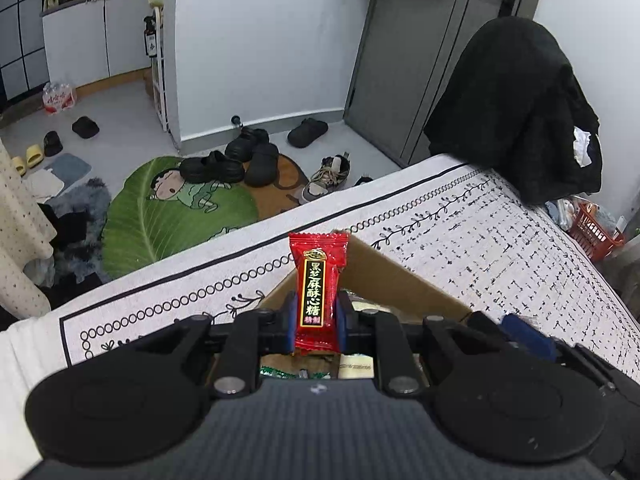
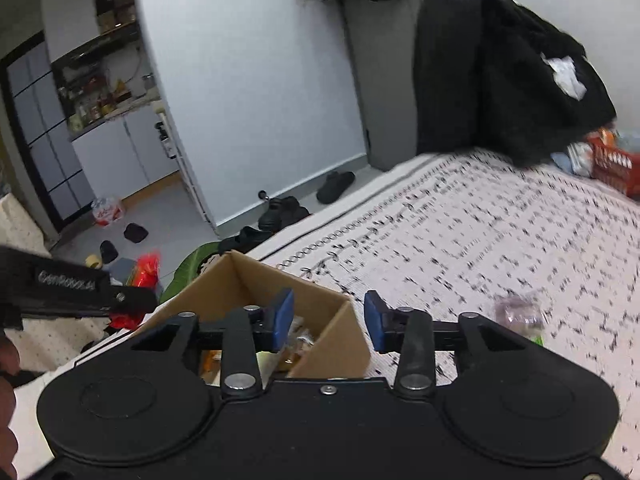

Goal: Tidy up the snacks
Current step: 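Open both tools to drop the peanut packet and red bar into the box, then withdraw both tools from the box toward the green and clear packets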

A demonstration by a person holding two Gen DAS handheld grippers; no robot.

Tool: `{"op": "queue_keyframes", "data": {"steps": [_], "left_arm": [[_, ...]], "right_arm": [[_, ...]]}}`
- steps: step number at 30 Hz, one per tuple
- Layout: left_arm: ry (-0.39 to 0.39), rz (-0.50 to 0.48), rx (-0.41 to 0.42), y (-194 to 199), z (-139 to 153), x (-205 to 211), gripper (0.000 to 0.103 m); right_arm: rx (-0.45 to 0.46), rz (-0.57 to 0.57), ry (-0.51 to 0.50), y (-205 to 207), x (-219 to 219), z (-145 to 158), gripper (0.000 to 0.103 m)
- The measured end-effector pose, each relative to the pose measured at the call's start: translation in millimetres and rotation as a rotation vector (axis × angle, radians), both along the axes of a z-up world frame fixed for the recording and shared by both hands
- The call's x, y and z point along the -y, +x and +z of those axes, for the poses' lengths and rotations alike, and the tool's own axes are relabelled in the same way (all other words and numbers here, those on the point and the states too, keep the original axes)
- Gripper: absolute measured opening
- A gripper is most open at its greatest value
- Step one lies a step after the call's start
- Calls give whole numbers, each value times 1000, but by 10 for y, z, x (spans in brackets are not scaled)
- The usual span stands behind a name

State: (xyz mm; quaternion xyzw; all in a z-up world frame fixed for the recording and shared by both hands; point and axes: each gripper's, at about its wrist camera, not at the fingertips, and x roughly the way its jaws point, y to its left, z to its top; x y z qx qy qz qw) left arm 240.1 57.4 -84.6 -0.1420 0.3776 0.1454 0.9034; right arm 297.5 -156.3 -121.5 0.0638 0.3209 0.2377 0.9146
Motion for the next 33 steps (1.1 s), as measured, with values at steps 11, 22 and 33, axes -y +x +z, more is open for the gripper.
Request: {"op": "queue_keyframes", "data": {"steps": [11,22,33], "left_arm": [[9,15,-40,18,-70,-44,30],[46,-4,-55,24,-32,149,70],[69,-27,4,26,38,453,103]], "right_arm": [[-15,-61,3,39,189,-17,78],[-6,-85,-24,44,364,42,89],[19,-126,-23,69,689,102,94]]}}
